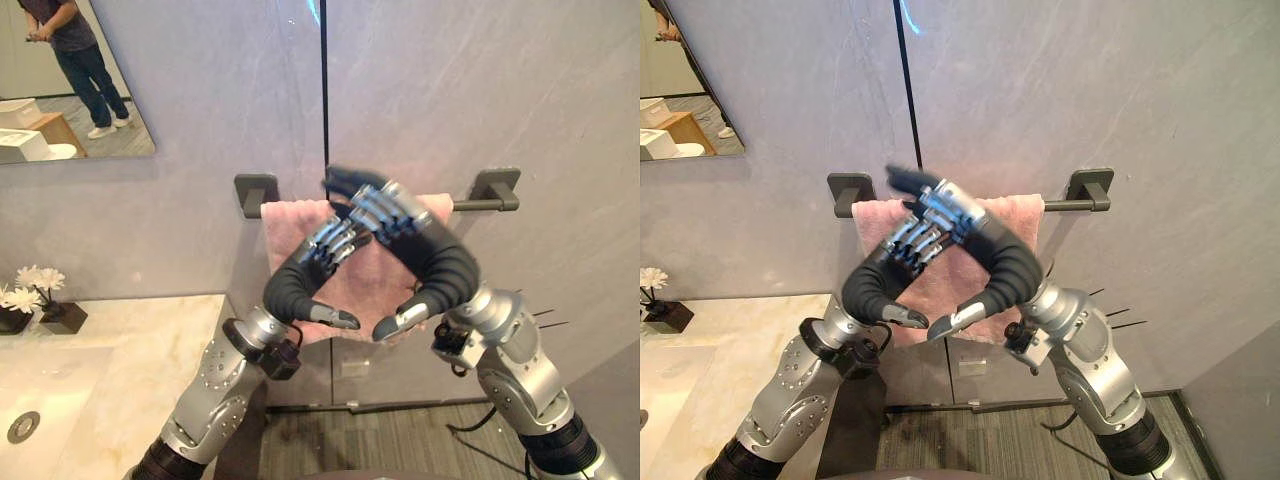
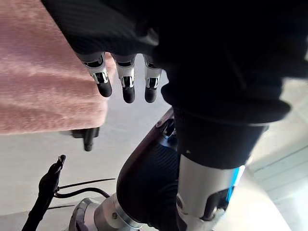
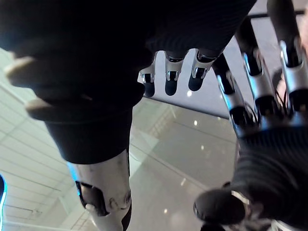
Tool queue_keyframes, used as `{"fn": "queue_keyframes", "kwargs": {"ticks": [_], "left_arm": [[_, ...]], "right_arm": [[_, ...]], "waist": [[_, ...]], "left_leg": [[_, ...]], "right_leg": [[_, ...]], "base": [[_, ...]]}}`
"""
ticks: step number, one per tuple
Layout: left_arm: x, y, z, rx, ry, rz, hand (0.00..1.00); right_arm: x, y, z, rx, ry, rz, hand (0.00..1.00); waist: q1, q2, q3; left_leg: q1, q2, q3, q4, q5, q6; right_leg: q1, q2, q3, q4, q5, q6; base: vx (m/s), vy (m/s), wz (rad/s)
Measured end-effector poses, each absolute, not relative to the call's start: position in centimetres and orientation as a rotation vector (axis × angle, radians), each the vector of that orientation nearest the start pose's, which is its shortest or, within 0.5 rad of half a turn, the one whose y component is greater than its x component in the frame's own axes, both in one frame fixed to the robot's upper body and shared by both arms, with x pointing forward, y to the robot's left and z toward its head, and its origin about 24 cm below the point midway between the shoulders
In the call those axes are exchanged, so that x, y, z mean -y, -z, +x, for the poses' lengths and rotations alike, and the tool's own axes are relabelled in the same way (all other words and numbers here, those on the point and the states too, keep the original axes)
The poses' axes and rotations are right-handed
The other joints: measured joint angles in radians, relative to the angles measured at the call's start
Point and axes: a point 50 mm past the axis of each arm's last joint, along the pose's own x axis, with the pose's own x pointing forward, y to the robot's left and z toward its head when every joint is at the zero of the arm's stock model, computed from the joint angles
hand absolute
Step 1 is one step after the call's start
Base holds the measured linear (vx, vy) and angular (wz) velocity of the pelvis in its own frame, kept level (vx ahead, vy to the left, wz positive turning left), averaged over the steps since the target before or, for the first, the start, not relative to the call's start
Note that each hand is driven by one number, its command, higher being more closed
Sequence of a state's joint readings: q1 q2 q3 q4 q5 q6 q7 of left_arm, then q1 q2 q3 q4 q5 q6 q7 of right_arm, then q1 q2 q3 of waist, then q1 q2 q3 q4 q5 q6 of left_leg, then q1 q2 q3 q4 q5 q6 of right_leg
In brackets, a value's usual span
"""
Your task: Organize washtable
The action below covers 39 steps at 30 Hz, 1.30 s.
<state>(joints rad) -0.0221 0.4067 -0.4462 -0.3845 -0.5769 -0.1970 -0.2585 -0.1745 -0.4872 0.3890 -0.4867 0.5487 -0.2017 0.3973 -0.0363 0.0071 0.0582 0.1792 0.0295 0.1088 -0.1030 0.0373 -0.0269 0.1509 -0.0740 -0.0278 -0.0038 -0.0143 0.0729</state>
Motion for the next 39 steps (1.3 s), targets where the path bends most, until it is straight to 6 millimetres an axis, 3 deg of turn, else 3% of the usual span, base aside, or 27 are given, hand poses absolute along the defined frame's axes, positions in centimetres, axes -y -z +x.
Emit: {"fn": "queue_keyframes", "kwargs": {"ticks": [4,6,12,18,25,30,39], "left_arm": [[-8.8,-9.6,21.5,0.226,0.797,-0.216,0.00],[-8.9,-7.9,21.4,0.156,0.770,-0.190,0.00],[-9.1,-2.7,21.2,-0.041,0.656,-0.103,0.00],[-10.7,-1.6,22.6,-0.054,0.443,-0.026,0.00],[-12.2,-0.4,22.9,-0.097,0.300,0.056,0.00],[-13.8,-0.8,23.4,-0.074,0.184,0.050,0.00],[-17.4,-1.4,23.7,-0.042,-0.029,0.020,0.00]], "right_arm": [[9.0,-14.6,21.6,0.448,-1.047,0.034,0.00],[9.5,-12.1,21.9,0.319,-1.014,0.035,0.00],[10.4,-7.1,22.1,0.123,-0.903,-0.023,0.00],[11.7,-4.9,23.0,0.067,-0.682,-0.059,0.00],[13.9,-5.1,24.3,0.103,-0.434,-0.117,0.00],[16.3,-5.7,24.8,0.141,-0.268,-0.094,0.00],[19.2,-5.5,23.9,0.151,-0.069,-0.024,0.00]], "waist": [[-0.002,0.001,0.000],[0.001,0.001,0.000],[0.001,0.004,0.000],[-0.003,0.006,0.004],[-0.001,-0.004,0.009],[-0.003,-0.006,0.010],[-0.003,-0.013,0.014]], "left_leg": [[-0.012,-0.002,-0.009,0.000,0.007,0.003],[-0.015,-0.006,-0.017,0.000,0.009,0.003],[-0.029,-0.007,-0.028,0.000,0.012,0.003],[-0.036,-0.001,-0.042,0.000,0.011,0.002],[-0.065,0.006,-0.053,0.001,0.018,-0.006],[-0.072,0.007,-0.053,0.006,0.017,-0.007],[-0.057,0.004,-0.051,0.000,0.015,-0.006]], "right_leg": [[-0.004,0.000,-0.001,0.000,0.001,0.000],[-0.004,0.000,-0.006,0.000,0.000,-0.001],[-0.017,0.000,-0.023,0.001,-0.002,-0.003],[-0.019,-0.002,-0.030,0.002,-0.012,-0.007],[-0.033,-0.002,-0.042,-0.006,-0.004,-0.009],[-0.031,0.001,-0.049,-0.018,-0.003,-0.011],[-0.028,0.003,-0.050,-0.011,-0.006,-0.009]], "base": [[0.01,-0.006,0.03],[0.01,-0.012,0.09],[-0.01,-0.018,0.05],[-0.02,-0.018,0.07],[0.02,-0.014,0.05],[0.02,-0.013,0.02],[-0.03,-0.004,0.00]]}}
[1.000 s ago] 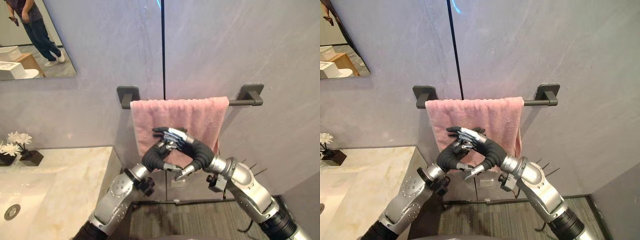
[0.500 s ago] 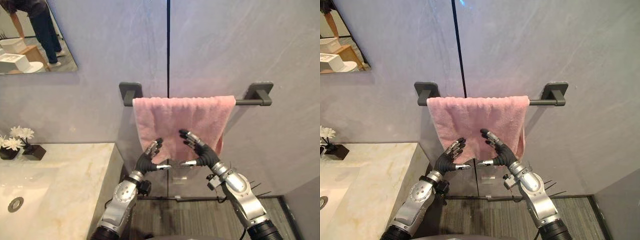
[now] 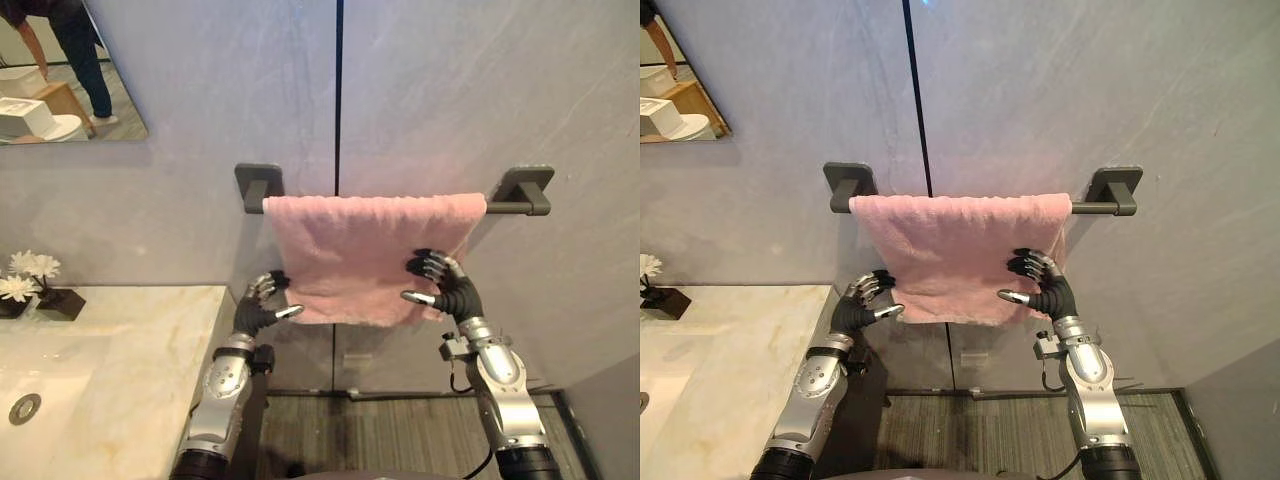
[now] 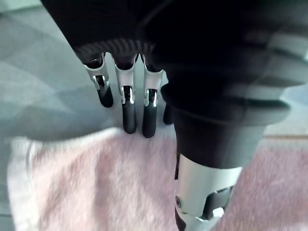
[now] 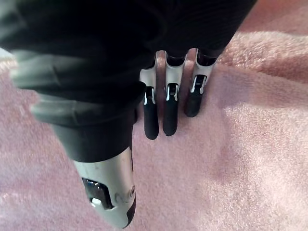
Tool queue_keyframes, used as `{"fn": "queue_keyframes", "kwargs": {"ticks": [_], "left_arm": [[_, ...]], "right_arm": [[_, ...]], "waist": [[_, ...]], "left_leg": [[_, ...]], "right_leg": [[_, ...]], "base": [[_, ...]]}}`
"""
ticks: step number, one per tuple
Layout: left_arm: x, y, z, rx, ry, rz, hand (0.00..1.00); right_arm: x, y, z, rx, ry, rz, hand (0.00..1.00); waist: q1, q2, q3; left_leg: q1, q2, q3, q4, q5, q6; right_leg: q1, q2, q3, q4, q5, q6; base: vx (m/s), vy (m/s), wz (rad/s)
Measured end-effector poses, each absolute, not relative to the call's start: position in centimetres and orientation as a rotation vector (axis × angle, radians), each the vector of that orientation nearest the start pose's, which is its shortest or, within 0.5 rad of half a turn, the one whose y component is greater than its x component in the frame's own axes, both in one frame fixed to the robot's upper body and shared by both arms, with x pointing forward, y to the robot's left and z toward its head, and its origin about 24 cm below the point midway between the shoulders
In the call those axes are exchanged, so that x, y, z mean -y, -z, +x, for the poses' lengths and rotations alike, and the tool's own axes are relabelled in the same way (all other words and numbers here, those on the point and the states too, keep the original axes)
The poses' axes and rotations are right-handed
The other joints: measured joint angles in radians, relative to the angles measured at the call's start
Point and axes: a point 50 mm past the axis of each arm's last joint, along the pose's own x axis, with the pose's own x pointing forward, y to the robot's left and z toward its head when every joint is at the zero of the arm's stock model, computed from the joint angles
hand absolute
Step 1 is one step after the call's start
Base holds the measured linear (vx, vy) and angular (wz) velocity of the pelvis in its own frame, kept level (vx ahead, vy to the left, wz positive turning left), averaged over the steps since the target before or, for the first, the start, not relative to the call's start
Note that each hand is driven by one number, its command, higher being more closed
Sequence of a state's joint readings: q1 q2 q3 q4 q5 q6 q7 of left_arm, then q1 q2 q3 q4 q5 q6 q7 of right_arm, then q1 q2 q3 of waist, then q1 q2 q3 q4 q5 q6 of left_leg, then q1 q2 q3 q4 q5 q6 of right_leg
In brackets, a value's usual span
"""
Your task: Organize washtable
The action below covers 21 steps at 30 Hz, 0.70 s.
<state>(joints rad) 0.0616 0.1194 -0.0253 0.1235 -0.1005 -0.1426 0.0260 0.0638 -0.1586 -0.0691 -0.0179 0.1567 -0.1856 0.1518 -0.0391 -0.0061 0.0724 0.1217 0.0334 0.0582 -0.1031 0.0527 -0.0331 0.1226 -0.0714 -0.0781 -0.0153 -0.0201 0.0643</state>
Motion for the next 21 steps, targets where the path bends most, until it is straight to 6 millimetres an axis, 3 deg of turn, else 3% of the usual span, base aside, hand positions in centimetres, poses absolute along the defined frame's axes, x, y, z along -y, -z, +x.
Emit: {"fn": "queue_keyframes", "kwargs": {"ticks": [5,21], "left_arm": [[-18.8,-1.2,22.7,-0.046,-0.105,0.014,0.00],[-20.4,0.6,19.7,-0.114,-0.240,-0.017,0.00]], "right_arm": [[21.2,-6.5,22.2,0.208,0.036,0.006,0.00],[25.2,-5.0,18.1,0.164,0.309,0.019,0.00]], "waist": [[-0.003,-0.002,0.001],[-0.006,-0.010,0.004]], "left_leg": [[0.001,0.001,0.015,0.000,-0.006,-0.002],[0.013,0.000,0.047,0.006,-0.019,0.003]], "right_leg": [[-0.006,0.000,0.007,0.000,0.001,0.000],[-0.006,0.000,0.046,-0.008,0.005,0.004]], "base": [[-0.04,-0.003,-0.08],[0.00,-0.002,-0.06]]}}
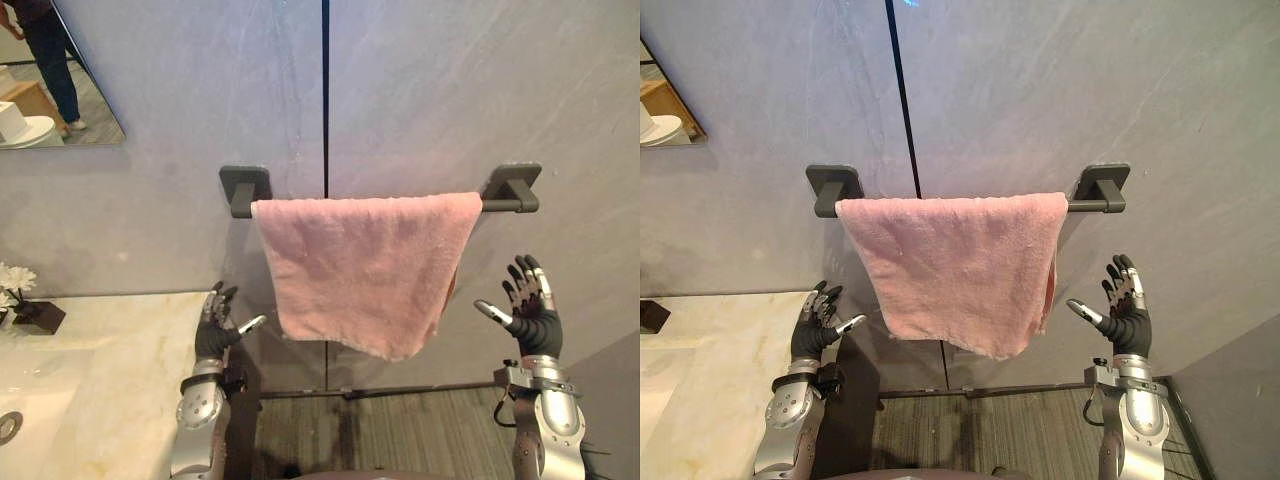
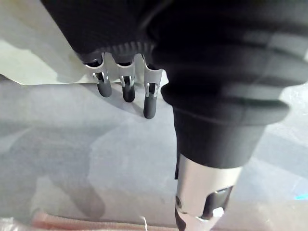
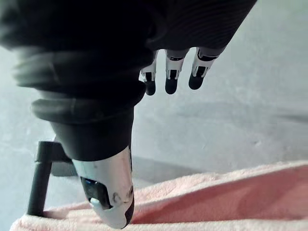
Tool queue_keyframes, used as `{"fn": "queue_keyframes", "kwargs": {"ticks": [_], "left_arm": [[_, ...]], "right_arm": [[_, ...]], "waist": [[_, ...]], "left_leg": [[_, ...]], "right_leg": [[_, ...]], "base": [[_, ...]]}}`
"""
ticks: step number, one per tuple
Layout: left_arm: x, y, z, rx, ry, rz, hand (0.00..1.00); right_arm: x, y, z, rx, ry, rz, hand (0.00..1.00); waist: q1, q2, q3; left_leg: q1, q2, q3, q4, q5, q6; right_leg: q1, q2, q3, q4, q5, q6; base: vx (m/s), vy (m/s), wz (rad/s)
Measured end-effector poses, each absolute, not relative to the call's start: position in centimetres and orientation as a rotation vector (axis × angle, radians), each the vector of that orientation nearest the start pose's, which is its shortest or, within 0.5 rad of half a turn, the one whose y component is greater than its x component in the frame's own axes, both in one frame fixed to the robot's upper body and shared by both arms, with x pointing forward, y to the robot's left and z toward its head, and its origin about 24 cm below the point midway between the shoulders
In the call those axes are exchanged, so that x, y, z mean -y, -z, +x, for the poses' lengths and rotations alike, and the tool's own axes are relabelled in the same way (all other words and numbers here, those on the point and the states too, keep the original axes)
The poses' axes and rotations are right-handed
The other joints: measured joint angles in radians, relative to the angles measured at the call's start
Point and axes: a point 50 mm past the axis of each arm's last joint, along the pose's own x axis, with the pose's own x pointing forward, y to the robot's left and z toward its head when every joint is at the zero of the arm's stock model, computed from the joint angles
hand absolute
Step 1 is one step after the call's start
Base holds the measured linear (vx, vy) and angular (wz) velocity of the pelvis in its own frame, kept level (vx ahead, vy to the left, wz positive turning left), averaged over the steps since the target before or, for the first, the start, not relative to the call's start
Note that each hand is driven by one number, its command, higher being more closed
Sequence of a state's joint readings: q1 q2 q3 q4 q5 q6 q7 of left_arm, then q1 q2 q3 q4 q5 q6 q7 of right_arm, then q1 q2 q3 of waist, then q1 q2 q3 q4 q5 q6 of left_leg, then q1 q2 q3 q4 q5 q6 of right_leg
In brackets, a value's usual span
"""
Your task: Organize washtable
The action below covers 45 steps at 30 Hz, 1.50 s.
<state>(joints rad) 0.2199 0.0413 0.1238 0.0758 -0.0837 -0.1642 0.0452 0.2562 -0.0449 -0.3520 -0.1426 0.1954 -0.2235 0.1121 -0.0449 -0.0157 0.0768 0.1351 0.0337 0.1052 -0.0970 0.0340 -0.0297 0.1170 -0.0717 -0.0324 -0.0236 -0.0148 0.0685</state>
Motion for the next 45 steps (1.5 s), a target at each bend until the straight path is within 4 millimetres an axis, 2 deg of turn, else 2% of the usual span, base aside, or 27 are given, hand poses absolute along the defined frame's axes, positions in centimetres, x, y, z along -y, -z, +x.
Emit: {"fn": "queue_keyframes", "kwargs": {"ticks": [4,7,9,10,15,20,26,29,32,34,35,36,37,38,39,40,41,42,43,44,45], "left_arm": [[-20.4,1.6,19.0,-0.162,-0.242,-0.012,0.00],[-20.2,3.8,17.9,-0.268,-0.227,-0.011,0.00],[-20.3,6.3,16.0,-0.394,-0.227,-0.009,0.00],[-20.3,6.4,15.9,-0.400,-0.227,-0.009,0.00],[-20.2,9.5,12.9,-0.580,-0.195,0.008,0.00],[-20.1,11.0,11.0,-0.677,-0.190,0.023,0.00],[-20.1,11.5,10.4,-0.710,-0.189,0.036,0.00],[-20.1,11.6,10.4,-0.715,-0.197,0.039,0.00],[-20.2,11.3,11.1,-0.693,-0.207,0.055,0.00],[-20.5,10.6,12.7,-0.641,-0.217,0.069,0.00],[-20.5,10.0,13.7,-0.605,-0.219,0.071,0.00],[-20.5,9.6,14.5,-0.574,-0.224,0.073,0.00],[-20.4,9.5,14.8,-0.566,-0.222,0.075,0.00],[-20.3,9.2,15.3,-0.549,-0.216,0.076,0.00],[-20.5,8.8,15.7,-0.527,-0.219,0.081,0.00],[-20.6,8.7,15.8,-0.518,-0.224,0.083,0.00],[-20.8,8.6,15.8,-0.515,-0.243,0.087,0.00],[-20.6,8.7,15.7,-0.519,-0.249,0.082,0.00],[-20.6,8.7,15.7,-0.520,-0.251,0.080,0.00],[-20.0,8.9,15.3,-0.530,-0.253,0.060,0.00],[-19.6,9.0,15.3,-0.532,-0.251,0.050,0.00]], "right_arm": [[25.5,-3.0,17.5,0.054,0.348,-0.049,0.00],[25.5,-0.2,17.0,-0.081,0.354,-0.075,0.00],[25.0,2.3,16.5,-0.204,0.324,-0.098,0.00],[24.9,2.4,16.4,-0.210,0.321,-0.098,0.00],[23.8,6.8,14.3,-0.428,0.267,-0.079,0.00],[23.1,9.6,12.0,-0.600,0.228,-0.085,0.00],[22.9,10.8,10.1,-0.694,0.209,-0.106,0.00],[22.5,11.0,10.1,-0.704,0.178,-0.125,0.00],[21.8,10.8,11.3,-0.681,0.134,-0.150,0.00],[21.1,10.4,12.7,-0.643,0.099,-0.159,0.00],[20.9,10.1,13.4,-0.624,0.096,-0.154,0.00],[20.7,10.0,13.8,-0.615,0.088,-0.152,0.00],[20.6,10.0,13.7,-0.615,0.083,-0.153,0.00],[20.3,10.2,13.1,-0.627,0.078,-0.146,0.00],[19.8,10.1,12.8,-0.622,0.069,-0.128,0.00],[19.6,10.1,12.9,-0.616,0.071,-0.117,0.00],[19.4,9.9,13.2,-0.598,0.079,-0.093,0.00],[19.5,9.7,13.8,-0.582,0.084,-0.089,0.00],[19.6,9.6,13.9,-0.578,0.087,-0.091,0.00],[19.8,9.4,14.3,-0.567,0.096,-0.100,0.00],[19.9,9.4,14.4,-0.564,0.102,-0.102,0.00]], "waist": [[-0.001,-0.002,0.002],[0.001,-0.002,0.002],[0.003,-0.002,0.002],[0.003,-0.002,0.002],[0.006,-0.002,0.002],[0.007,0.004,0.001],[0.011,0.005,0.000],[0.015,-0.001,0.010],[0.038,-0.005,0.011],[0.041,-0.017,0.040],[0.055,-0.016,0.056],[0.061,-0.011,0.063],[0.057,-0.012,0.063],[0.058,-0.014,0.060],[0.060,-0.032,0.050],[0.063,-0.037,0.048],[0.072,-0.057,0.039],[0.085,-0.059,0.044],[0.092,-0.055,0.051],[0.113,-0.037,0.062],[0.116,-0.030,0.065]], "left_leg": [[0.002,0.000,0.001,-0.004,0.000,0.000],[0.002,0.000,-0.001,-0.002,0.000,0.001],[0.002,0.000,-0.003,0.000,0.000,0.001],[0.002,0.000,-0.003,0.000,0.000,0.001],[0.004,0.000,-0.015,-0.001,0.000,0.000],[0.006,0.002,-0.015,-0.003,0.000,-0.001],[0.016,0.002,-0.009,-0.005,-0.002,-0.004],[0.010,0.005,0.006,-0.005,-0.009,-0.007],[-0.053,0.013,0.040,0.023,-0.013,-0.007],[-0.149,0.022,0.044,0.117,-0.052,-0.002],[-0.205,0.038,0.035,0.174,-0.060,0.006],[-0.243,0.057,0.024,0.207,-0.060,0.006],[-0.254,0.057,0.009,0.224,-0.060,0.006],[-0.283,0.053,-0.030,0.267,-0.060,0.006],[-0.338,0.048,-0.057,0.318,-0.059,0.006],[-0.360,0.048,-0.060,0.339,-0.059,0.005],[-0.416,0.048,-0.066,0.388,-0.058,0.003],[-0.455,0.056,-0.074,0.425,-0.045,-0.015],[-0.457,0.064,-0.075,0.422,-0.038,-0.026],[-0.458,0.089,-0.082,0.409,-0.018,-0.054],[-0.468,0.100,-0.092,0.408,-0.004,-0.063]], "right_leg": [[0.000,0.000,0.004,0.002,-0.001,0.001],[0.001,0.000,0.002,0.003,-0.001,0.001],[0.001,0.000,-0.003,0.004,-0.001,0.001],[0.001,0.000,-0.004,0.004,-0.001,0.001],[0.003,-0.002,-0.025,0.026,-0.022,0.001],[0.002,-0.002,-0.026,0.035,-0.028,-0.001],[0.002,-0.003,-0.027,0.059,-0.046,0.000],[-0.005,-0.003,-0.020,0.062,-0.047,0.000],[-0.093,-0.001,0.011,0.110,-0.047,0.000],[-0.164,-0.002,0.019,0.168,-0.052,0.003],[-0.201,0.006,0.034,0.195,-0.053,0.009],[-0.262,0.015,0.067,0.350,-0.108,0.012],[-0.273,0.011,0.078,0.440,-0.140,0.018],[-0.267,-0.009,0.108,0.586,-0.189,0.044],[-0.238,-0.021,0.167,0.656,-0.213,0.070],[-0.224,-0.024,0.194,0.666,-0.220,0.076],[-0.178,-0.039,0.239,0.636,-0.235,0.086],[-0.118,-0.019,0.274,0.537,-0.297,0.070],[-0.104,-0.012,0.276,0.510,-0.316,0.054],[-0.072,0.010,0.254,0.453,-0.358,0.026],[-0.064,0.022,0.234,0.434,-0.380,0.014]], "base": [[-0.01,-0.004,0.00],[-0.01,-0.006,0.00],[0.00,0.000,0.00],[-0.02,-0.018,0.03],[-0.01,-0.019,0.12],[0.00,-0.003,0.01],[-0.01,-0.002,0.00],[-0.04,-0.004,-0.11],[-0.04,0.002,-0.26],[-0.07,-0.023,-0.10],[-0.08,-0.024,0.06],[-0.05,-0.010,0.23],[0.05,-0.053,0.67],[0.07,-0.142,1.06],[0.06,-0.147,1.01],[-0.06,-0.271,0.79],[-0.17,-0.319,0.59],[-0.22,-0.383,0.51],[-0.26,-0.318,0.34],[-0.24,-0.249,0.15],[-0.34,-0.330,0.40]]}}
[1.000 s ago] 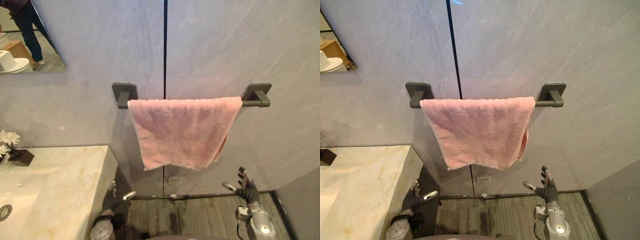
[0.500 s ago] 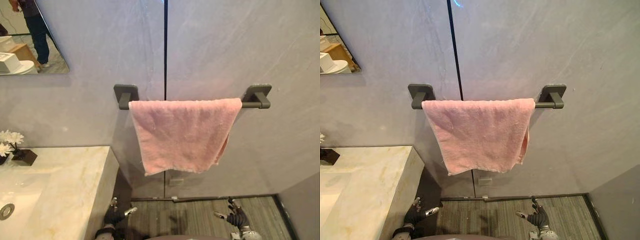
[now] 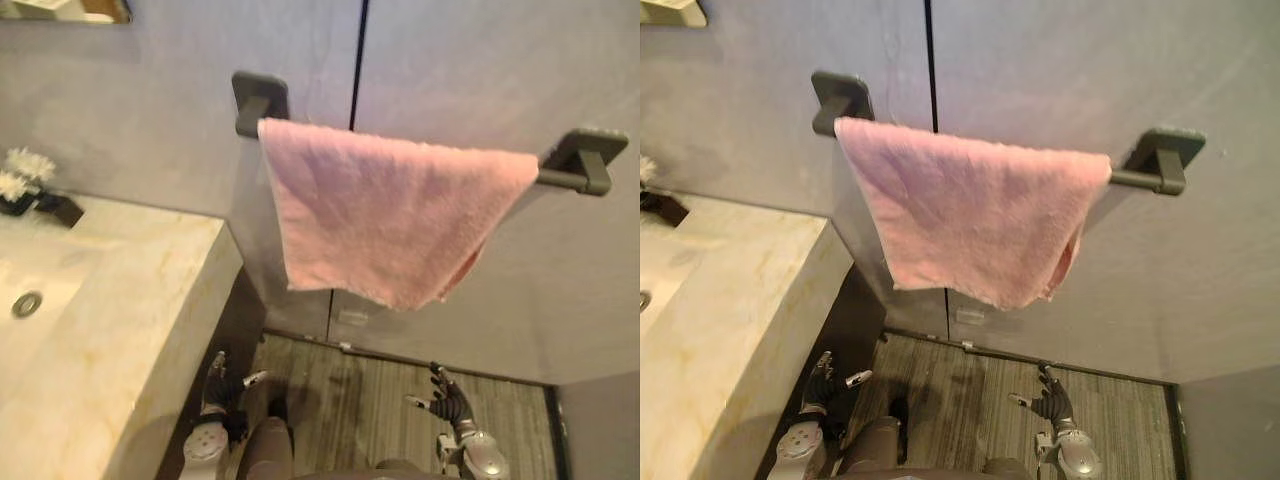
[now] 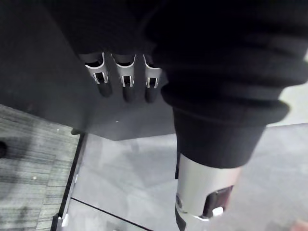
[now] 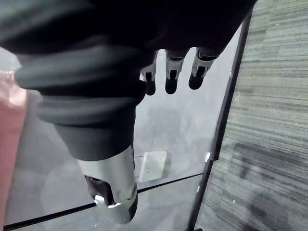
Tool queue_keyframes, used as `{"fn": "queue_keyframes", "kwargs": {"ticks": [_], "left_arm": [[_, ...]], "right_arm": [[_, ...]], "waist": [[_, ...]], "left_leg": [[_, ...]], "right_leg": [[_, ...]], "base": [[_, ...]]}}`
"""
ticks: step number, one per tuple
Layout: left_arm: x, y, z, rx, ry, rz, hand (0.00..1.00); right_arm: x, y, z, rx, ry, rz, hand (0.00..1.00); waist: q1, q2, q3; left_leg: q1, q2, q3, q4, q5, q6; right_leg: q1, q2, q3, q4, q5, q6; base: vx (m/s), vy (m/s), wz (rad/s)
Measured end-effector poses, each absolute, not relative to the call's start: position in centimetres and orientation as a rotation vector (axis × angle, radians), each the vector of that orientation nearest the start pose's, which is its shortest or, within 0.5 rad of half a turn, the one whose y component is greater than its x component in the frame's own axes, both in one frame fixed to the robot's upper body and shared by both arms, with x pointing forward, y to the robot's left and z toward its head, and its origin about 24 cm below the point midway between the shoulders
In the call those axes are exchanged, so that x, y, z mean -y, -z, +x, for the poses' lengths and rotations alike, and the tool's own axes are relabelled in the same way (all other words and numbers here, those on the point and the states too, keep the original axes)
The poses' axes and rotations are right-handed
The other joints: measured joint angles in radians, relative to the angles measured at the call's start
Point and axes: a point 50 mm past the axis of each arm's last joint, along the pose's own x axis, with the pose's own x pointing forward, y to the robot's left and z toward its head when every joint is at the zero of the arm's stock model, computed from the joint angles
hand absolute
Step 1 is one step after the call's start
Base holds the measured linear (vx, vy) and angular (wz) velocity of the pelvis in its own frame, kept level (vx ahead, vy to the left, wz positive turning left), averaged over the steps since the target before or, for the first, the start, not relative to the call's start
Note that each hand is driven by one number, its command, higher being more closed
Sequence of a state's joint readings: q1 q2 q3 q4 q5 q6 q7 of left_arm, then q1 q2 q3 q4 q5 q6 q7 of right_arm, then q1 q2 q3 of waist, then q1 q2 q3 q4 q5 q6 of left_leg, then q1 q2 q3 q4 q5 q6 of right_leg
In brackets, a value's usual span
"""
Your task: Organize washtable
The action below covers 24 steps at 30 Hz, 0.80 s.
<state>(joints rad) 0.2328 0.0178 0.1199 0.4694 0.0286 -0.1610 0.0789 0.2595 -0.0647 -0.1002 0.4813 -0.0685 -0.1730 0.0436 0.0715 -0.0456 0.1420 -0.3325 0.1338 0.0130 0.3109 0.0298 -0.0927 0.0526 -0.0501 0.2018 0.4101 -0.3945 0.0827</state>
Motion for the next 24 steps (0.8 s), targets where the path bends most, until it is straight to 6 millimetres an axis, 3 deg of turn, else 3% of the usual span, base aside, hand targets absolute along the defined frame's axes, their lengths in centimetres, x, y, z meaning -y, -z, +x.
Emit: {"fn": "queue_keyframes", "kwargs": {"ticks": [1,2,3,4,5,7,8,10,12,14,15,17,20,24], "left_arm": [[-19.3,9.0,15.0,-0.533,-0.256,0.039,0.00],[-18.6,9.0,15.1,-0.530,-0.246,0.026,0.00],[-18.3,8.9,15.2,-0.525,-0.237,0.023,0.00],[-18.0,8.7,15.5,-0.510,-0.228,0.020,0.00],[-17.9,8.7,15.4,-0.514,-0.219,0.025,0.00],[-18.5,8.6,15.1,-0.510,-0.219,0.047,0.00],[-18.7,8.4,14.9,-0.508,-0.221,0.056,0.00],[-18.8,8.5,14.7,-0.511,-0.224,0.056,0.00],[-18.7,8.7,14.7,-0.522,-0.219,0.053,0.00],[-18.5,9.2,15.0,-0.541,-0.209,0.054,0.00],[-18.1,9.7,15.3,-0.565,-0.188,0.056,0.00],[-18.3,9.9,15.6,-0.578,-0.177,0.077,0.00],[-20.3,10.7,14.0,-0.643,-0.182,0.153,0.00],[-22.0,11.7,11.6,-0.727,-0.259,0.149,0.00]], "right_arm": [[20.0,9.4,14.4,-0.562,0.106,-0.101,0.00],[20.3,9.3,14.4,-0.560,0.121,-0.096,0.00],[20.5,9.4,14.3,-0.562,0.131,-0.101,0.00],[20.5,9.4,14.2,-0.563,0.144,-0.093,0.00],[20.6,9.5,14.1,-0.566,0.157,-0.086,0.00],[20.6,9.6,13.9,-0.577,0.162,-0.086,0.00],[20.6,9.6,13.9,-0.579,0.162,-0.087,0.00],[20.8,10.2,13.1,-0.619,0.166,-0.088,0.00],[21.3,10.8,12.4,-0.662,0.172,-0.098,0.00],[21.9,11.2,12.0,-0.688,0.198,-0.093,0.00],[22.7,11.3,11.9,-0.699,0.231,-0.094,0.00],[22.8,11.5,12.4,-0.705,0.246,-0.088,0.00],[21.8,12.0,12.8,-0.717,0.241,-0.056,0.00],[21.8,11.9,13.1,-0.711,0.242,-0.056,0.00]], "waist": [[-0.001,0.013,0.001],[-0.012,0.043,0.020],[-0.035,0.045,0.030],[-0.040,0.047,0.050],[-0.043,0.040,0.064],[-0.045,0.016,0.076],[-0.053,0.006,0.074],[-0.062,0.016,0.048],[-0.076,0.041,0.023],[-0.116,0.061,0.007],[-0.142,0.097,-0.014],[-0.141,0.119,-0.025],[-0.119,0.075,-0.029],[-0.112,0.073,-0.030]], "left_leg": [[-0.025,0.015,-0.027,-0.009,0.038,-0.009],[-0.036,0.035,-0.037,-0.077,0.146,-0.012],[-0.028,0.043,-0.017,-0.138,0.210,0.005],[-0.021,0.062,0.085,-0.116,0.183,0.009],[-0.018,0.059,0.145,-0.013,0.096,0.017],[-0.012,0.053,0.148,0.189,-0.046,0.025],[0.006,0.057,0.138,0.258,-0.091,0.022],[0.074,0.105,0.160,0.356,-0.196,0.021],[0.241,0.148,0.236,0.237,-0.229,0.024],[0.347,0.145,0.263,0.027,-0.201,-0.005],[0.436,0.135,0.280,-0.209,-0.073,-0.057],[0.466,0.127,0.275,-0.323,-0.055,-0.070],[0.467,0.103,0.267,-0.318,-0.058,-0.067],[0.449,0.049,0.258,-0.304,-0.079,-0.033]], "right_leg": [[-0.004,0.028,-0.038,-0.015,-0.028,-0.043],[-0.009,0.078,-0.095,-0.016,-0.027,-0.072],[-0.016,0.082,-0.136,-0.021,-0.013,-0.098],[-0.017,0.087,-0.203,-0.022,-0.001,-0.131],[-0.017,0.085,-0.247,-0.017,0.009,-0.149],[-0.026,0.070,-0.293,-0.013,0.028,-0.172],[-0.037,0.064,-0.319,-0.025,0.044,-0.173],[-0.036,0.067,-0.369,-0.110,0.105,-0.178],[-0.025,0.062,-0.441,-0.187,0.167,-0.177],[-0.035,0.050,-0.518,-0.207,0.181,-0.167],[-0.057,0.056,-0.574,-0.225,0.198,-0.150],[-0.065,0.066,-0.595,-0.243,0.224,-0.142],[-0.044,0.053,-0.576,-0.280,0.284,-0.124],[-0.019,0.006,-0.563,-0.343,0.350,-0.077]], "base": [[-0.39,-0.359,0.91],[-0.42,-0.360,1.21],[-0.44,-0.288,1.39],[-0.40,-0.249,1.22],[-0.37,-0.225,1.14],[-0.29,-0.183,0.78],[-0.28,-0.131,0.69],[-0.25,-0.060,0.72],[-0.18,0.022,1.04],[-0.13,0.102,1.55],[-0.17,0.179,1.53],[-0.16,0.196,0.84],[-0.15,0.153,0.13],[-0.19,0.167,0.06]]}}
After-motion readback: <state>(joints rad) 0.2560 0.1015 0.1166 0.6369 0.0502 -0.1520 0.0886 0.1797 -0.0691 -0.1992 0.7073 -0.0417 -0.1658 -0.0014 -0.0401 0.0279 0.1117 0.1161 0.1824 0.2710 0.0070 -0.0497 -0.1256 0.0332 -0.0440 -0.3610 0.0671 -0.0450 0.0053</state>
